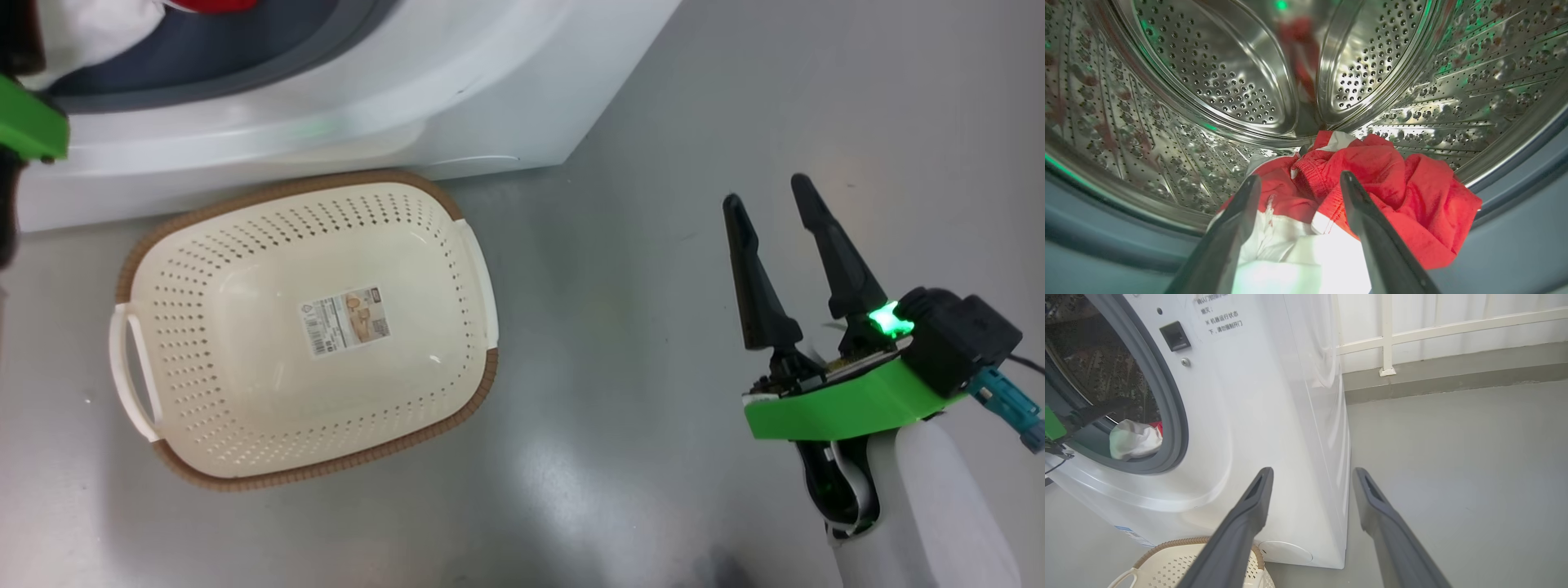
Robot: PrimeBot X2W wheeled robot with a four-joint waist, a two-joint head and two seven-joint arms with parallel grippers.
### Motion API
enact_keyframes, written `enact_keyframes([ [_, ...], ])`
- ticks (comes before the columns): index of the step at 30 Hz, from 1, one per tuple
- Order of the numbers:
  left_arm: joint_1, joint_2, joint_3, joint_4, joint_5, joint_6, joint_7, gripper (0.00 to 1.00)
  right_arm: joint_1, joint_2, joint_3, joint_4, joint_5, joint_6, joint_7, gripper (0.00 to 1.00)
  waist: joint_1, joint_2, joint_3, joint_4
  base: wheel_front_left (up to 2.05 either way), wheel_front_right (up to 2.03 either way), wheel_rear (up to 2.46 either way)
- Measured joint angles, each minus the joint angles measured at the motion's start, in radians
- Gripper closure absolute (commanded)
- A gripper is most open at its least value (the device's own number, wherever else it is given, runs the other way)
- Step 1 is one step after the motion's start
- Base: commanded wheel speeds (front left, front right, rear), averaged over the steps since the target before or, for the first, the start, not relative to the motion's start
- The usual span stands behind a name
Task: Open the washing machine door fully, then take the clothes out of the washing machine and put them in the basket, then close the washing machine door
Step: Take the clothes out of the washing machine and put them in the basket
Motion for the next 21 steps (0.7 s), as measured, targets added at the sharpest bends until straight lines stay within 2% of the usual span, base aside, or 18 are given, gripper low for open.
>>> enact_keyframes([
  [3,-0.04,-0.001,-0.013,0.049,0.001,0.001,0.029,0.0,-0.009,0.0,0.0,-0.006,0.002,0.0,0.0,0.0,0.0,0.0001,0.009,-0.008,0.0,0.0,0.0],
  [8,-0.102,-0.003,-0.036,0.109,0.023,0.031,0.062,0.0,-0.009,0.0,0.0,-0.008,0.008,0.0,0.0,0.0,0.0,0.0,0.018,-0.02,0.0,0.0,0.0],
  [16,-0.177,-0.013,-0.045,0.2,0.042,0.115,0.113,0.0,-0.009,0.0,0.005,-0.014,0.016,0.0,0.0,0.0,0.0,0.0,0.029,-0.042,0.0,0.0,0.0],
  [21,-0.211,-0.011,-0.054,0.243,0.05,0.118,0.168,0.0,-0.008,0.001,0.003,-0.018,0.017,0.0,0.0,0.0,-0.0001,0.0,0.036,-0.052,0.0,0.0,0.0],
])
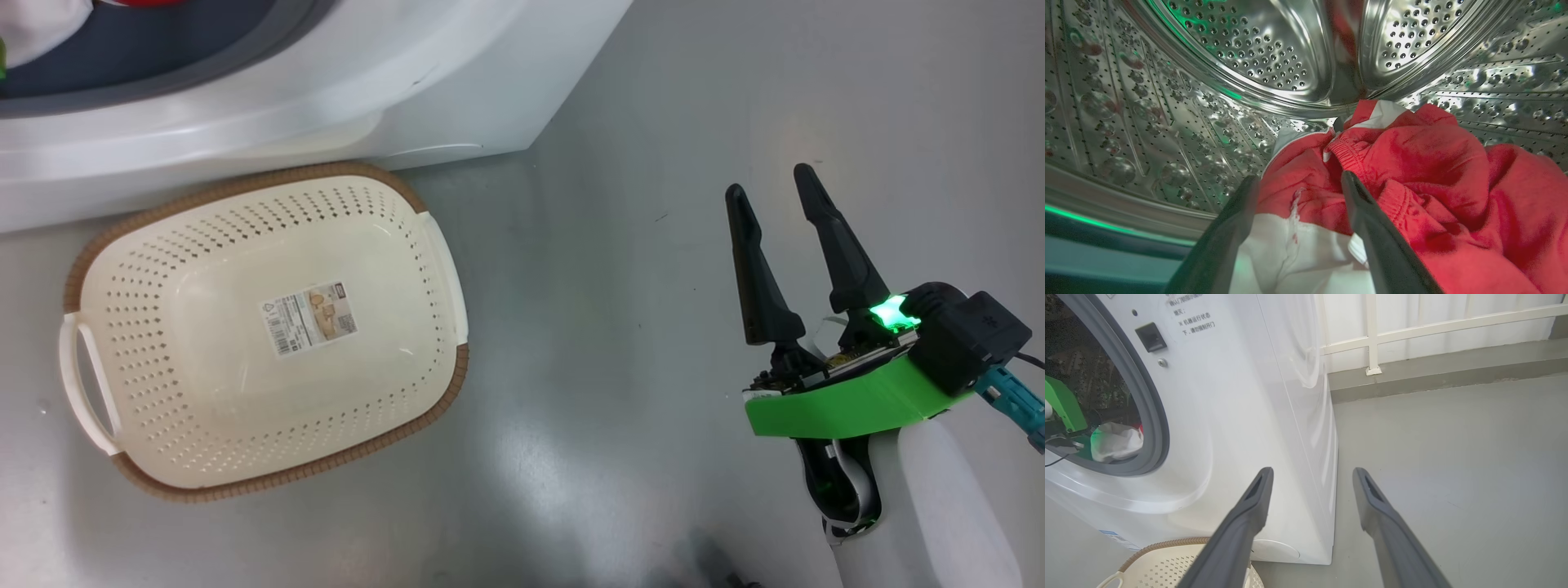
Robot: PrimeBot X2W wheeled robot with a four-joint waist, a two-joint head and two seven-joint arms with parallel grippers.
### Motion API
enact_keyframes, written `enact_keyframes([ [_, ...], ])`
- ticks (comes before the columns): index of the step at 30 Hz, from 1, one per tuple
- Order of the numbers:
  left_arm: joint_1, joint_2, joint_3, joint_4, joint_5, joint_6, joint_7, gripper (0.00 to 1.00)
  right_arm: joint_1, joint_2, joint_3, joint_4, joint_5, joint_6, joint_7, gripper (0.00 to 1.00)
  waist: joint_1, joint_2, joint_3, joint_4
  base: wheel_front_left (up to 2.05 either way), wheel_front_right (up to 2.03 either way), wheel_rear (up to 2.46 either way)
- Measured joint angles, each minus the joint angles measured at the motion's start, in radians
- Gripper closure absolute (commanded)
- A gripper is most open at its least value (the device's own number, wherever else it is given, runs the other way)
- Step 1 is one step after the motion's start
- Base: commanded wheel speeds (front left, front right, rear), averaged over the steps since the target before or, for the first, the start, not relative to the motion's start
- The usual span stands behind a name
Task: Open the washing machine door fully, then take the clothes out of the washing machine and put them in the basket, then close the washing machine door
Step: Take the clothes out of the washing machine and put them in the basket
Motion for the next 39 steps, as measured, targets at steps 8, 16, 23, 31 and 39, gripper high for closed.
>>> enact_keyframes([
  [8,-0.023,0.0,-0.061,0.045,0.034,0.003,0.122,0.0,0.0,0.0,0.0,-0.002,0.002,0.0,0.0,0.0,0.0,-0.0001,-0.001,-0.002,0.0,0.0,0.0],
  [16,-0.025,-0.002,-0.138,0.089,0.087,-0.017,0.199,0.0,0.0,0.0,0.002,0.004,0.005,0.0,0.0,0.0,0.0001,0.0,-0.009,-0.002,0.0,0.0,0.0],
  [23,-0.039,-0.009,-0.174,0.129,0.095,-0.045,0.285,0.0,0.0,0.0,0.003,0.009,0.005,0.0,0.0,0.0,0.0001,0.0,-0.018,-0.004,0.0,0.0,0.0],
  [31,-0.042,-0.006,-0.186,0.137,0.091,-0.067,0.302,1.0,0.001,0.0,0.004,0.007,0.005,0.0,0.0,0.0,0.0,0.0,-0.021,-0.008,0.0,0.0,0.0],
  [39,-0.037,-0.007,-0.203,0.141,0.09,-0.075,0.26,1.0,0.001,0.0,0.004,0.009,0.006,0.0,0.0,0.0,0.0,-0.0001,-0.026,-0.002,0.0,0.0,0.0],
])
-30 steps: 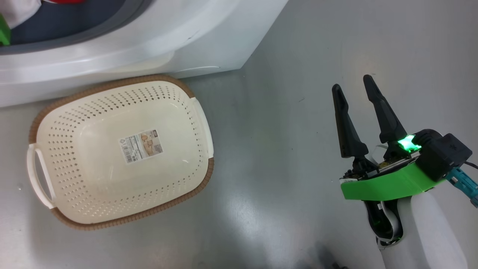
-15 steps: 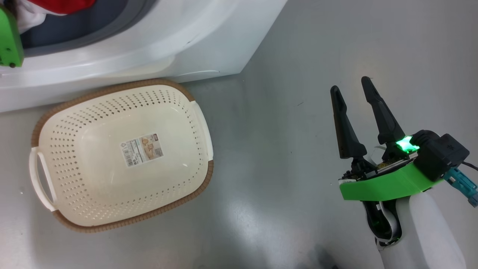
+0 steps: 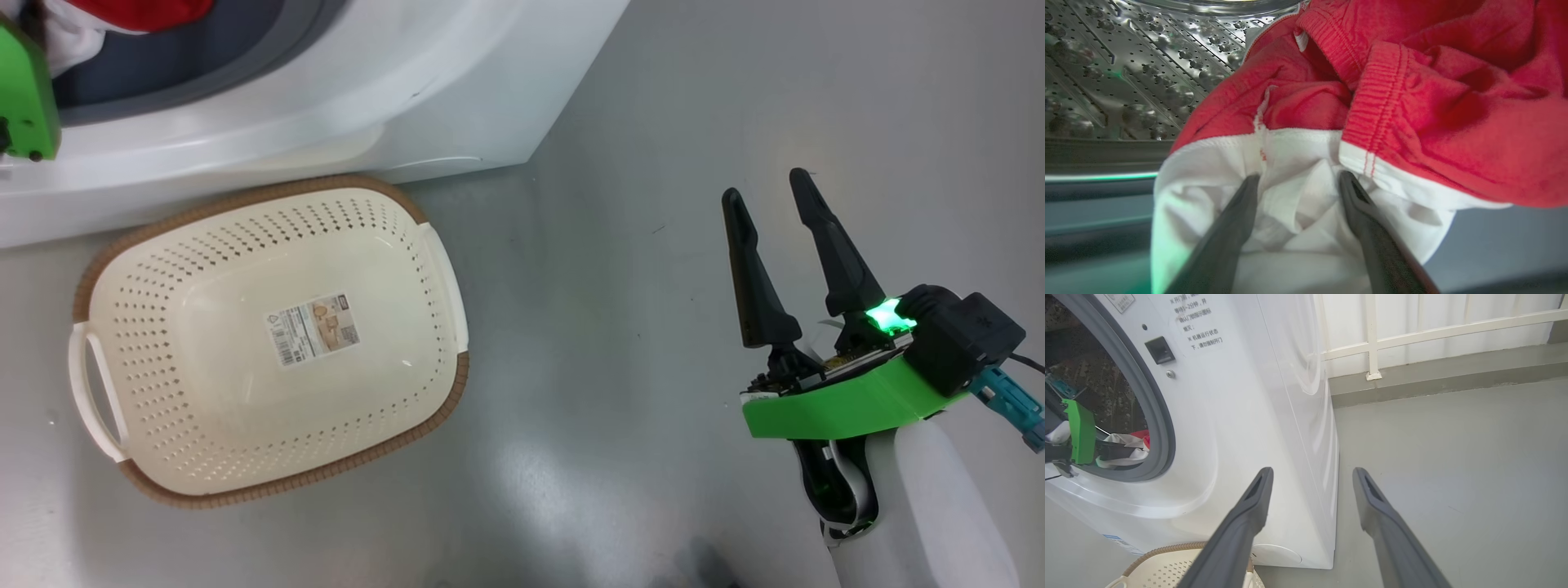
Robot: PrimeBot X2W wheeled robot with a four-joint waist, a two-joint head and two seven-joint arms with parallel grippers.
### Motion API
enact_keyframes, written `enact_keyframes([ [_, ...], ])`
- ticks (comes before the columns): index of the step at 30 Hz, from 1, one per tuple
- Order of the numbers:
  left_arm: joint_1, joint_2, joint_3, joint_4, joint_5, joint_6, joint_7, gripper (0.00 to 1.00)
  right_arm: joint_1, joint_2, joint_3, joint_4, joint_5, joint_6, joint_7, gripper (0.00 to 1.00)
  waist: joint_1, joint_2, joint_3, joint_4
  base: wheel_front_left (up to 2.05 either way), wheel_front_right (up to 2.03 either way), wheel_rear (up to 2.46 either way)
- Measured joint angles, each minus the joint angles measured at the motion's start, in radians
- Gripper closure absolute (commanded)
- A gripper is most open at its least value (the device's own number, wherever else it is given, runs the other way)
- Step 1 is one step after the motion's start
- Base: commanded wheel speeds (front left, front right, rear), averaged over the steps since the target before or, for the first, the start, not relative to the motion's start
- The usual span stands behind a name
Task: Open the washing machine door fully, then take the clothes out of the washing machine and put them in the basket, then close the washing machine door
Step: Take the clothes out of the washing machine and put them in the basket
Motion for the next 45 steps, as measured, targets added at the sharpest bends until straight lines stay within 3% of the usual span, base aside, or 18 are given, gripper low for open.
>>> enact_keyframes([
  [45,0.02,-0.075,-0.107,0.057,0.029,0.001,-0.184,1.0,0.0,0.0,0.014,0.031,0.03,0.0,0.0,0.0,0.0,0.0,-0.072,0.018,0.0,0.0,0.0],
])
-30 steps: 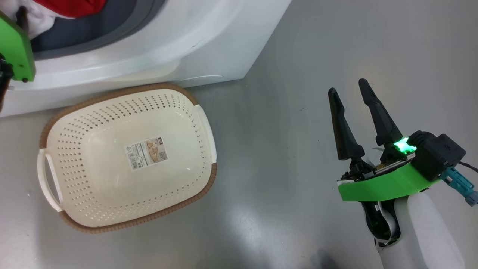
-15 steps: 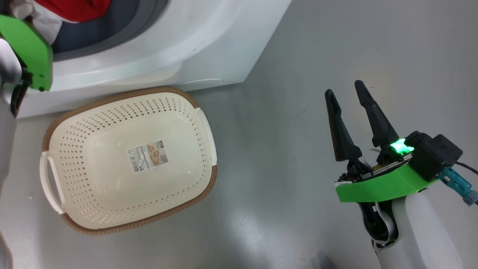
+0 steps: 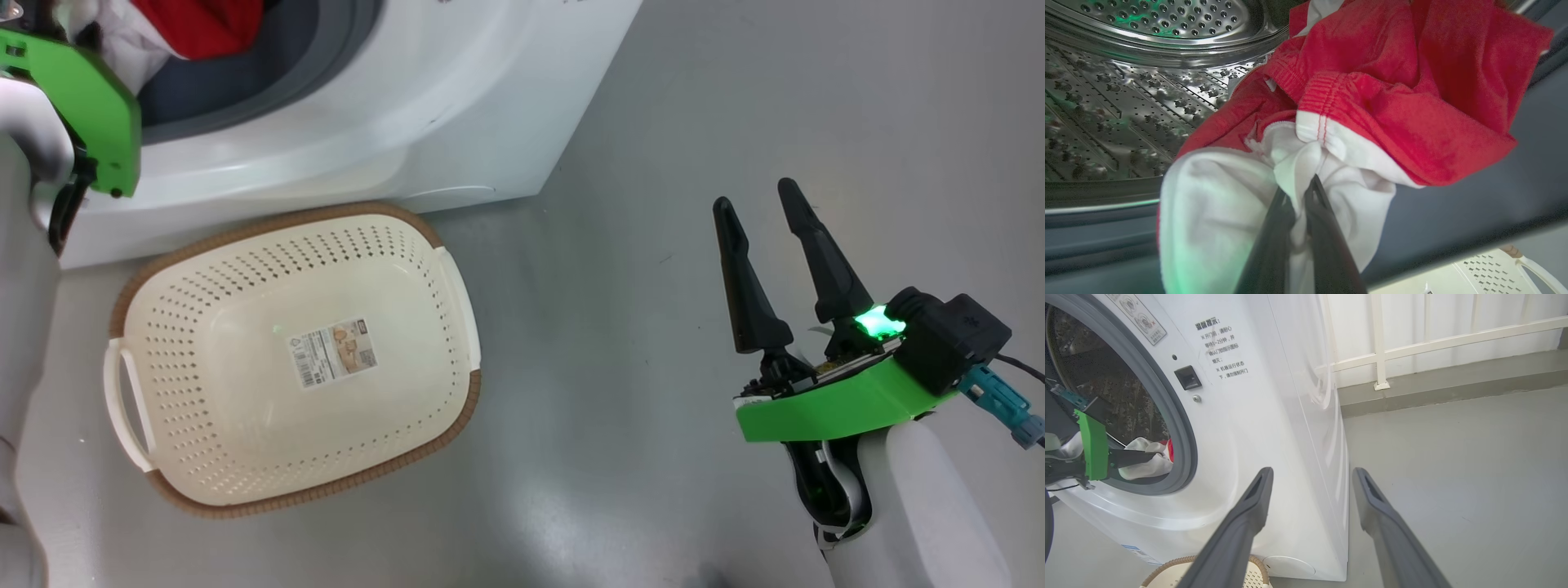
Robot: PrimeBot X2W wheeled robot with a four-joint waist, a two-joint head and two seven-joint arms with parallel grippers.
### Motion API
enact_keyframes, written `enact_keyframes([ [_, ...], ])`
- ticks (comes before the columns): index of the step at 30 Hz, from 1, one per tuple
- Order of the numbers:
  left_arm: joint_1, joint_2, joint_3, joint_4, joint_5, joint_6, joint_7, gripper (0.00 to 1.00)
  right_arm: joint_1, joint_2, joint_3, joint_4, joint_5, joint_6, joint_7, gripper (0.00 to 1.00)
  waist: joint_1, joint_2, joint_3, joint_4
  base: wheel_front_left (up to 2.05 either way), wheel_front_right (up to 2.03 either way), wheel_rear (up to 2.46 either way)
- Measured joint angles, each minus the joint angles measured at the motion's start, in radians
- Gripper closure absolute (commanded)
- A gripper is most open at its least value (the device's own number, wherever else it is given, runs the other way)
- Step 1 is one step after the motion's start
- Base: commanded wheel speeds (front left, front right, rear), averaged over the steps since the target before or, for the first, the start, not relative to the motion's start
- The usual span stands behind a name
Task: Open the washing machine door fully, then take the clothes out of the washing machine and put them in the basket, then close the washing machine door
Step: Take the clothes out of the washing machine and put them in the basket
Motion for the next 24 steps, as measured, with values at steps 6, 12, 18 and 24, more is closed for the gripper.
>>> enact_keyframes([
  [6,0.04,-0.009,0.004,-0.015,-0.034,-0.001,-0.048,1.0,0.0,0.0,0.0,0.013,0.0,0.0,0.0,0.0,0.0,0.0,-0.027,0.013,0.0,0.0,0.0],
  [12,0.072,-0.017,0.013,-0.038,-0.057,-0.005,-0.1,1.0,0.005,0.0,-0.002,0.024,0.0,0.0,0.0,0.0,0.0,0.0,-0.061,0.028,0.0,0.0,0.0],
  [18,0.11,-0.024,0.019,-0.07,-0.083,-0.011,-0.139,1.0,0.009,0.0,-0.006,0.037,-0.001,0.0,0.0,0.0,0.0,0.0,-0.098,0.046,0.0,0.0,0.0],
  [24,0.171,-0.021,0.019,-0.119,-0.102,-0.012,-0.179,1.0,0.013,0.0,-0.01,0.049,-0.001,0.0,0.0,0.0,0.0,0.0,-0.137,0.061,0.0,0.0,0.0],
])
